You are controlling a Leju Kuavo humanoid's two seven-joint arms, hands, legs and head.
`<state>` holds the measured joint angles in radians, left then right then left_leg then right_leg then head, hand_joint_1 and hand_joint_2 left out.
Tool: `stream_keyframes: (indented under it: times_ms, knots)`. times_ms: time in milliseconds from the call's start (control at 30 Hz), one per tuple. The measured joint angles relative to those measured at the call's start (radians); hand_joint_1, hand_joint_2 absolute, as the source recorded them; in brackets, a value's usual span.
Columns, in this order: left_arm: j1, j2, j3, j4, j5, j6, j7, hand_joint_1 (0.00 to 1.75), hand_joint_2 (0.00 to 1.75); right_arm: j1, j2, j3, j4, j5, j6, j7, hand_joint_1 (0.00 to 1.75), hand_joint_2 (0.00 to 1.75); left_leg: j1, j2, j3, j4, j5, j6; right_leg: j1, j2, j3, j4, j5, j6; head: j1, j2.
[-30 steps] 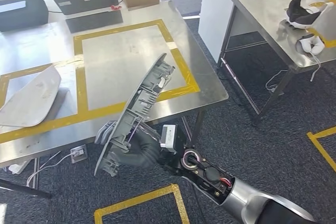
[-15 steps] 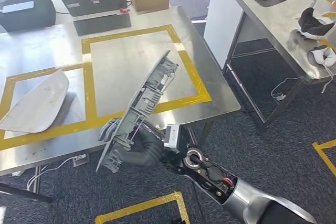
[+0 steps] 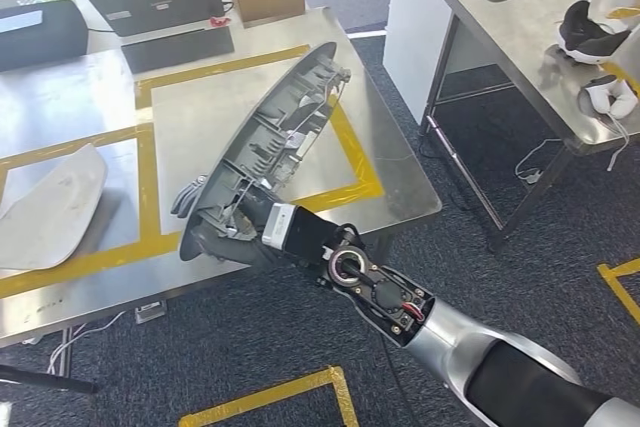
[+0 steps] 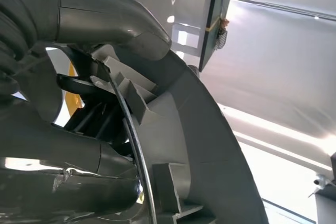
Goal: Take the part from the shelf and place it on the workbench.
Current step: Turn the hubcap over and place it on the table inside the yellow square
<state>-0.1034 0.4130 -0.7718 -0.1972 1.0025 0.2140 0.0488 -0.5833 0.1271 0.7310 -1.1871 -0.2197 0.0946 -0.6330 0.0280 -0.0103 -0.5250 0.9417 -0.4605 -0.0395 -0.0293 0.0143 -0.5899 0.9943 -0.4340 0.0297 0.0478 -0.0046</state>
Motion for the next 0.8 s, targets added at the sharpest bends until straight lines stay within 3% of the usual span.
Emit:
stream_keyframes:
  times_ms: [333,567,800]
  knots:
    - [-0.001,0.004,0.000,0.001,-0.006,-0.014,-0.016,0.00,1.75,-0.128,0.061,0.011,0.175,0.103,-0.143,0.024,1.75,1.75,-0.001,0.002,-0.001,0.000,0.002,-0.005,-0.001,-0.001,0.001,0.000,0.003,-0.004,0.000,0.000]
    - [0.000,0.005,0.000,0.001,0.002,-0.014,-0.017,0.00,1.75,-0.204,0.106,0.023,0.302,0.206,-0.262,0.109,1.75,1.75,-0.004,0.001,-0.001,0.001,0.002,-0.005,-0.001,-0.002,0.003,-0.003,0.003,-0.004,0.001,0.000]
    - [0.000,0.004,0.000,0.001,0.006,-0.013,-0.018,0.00,1.75,-0.247,0.135,0.040,0.398,0.243,-0.283,0.155,1.75,1.75,-0.005,0.001,-0.001,0.001,0.002,-0.004,-0.001,-0.003,0.005,-0.007,0.004,-0.002,0.001,0.000]
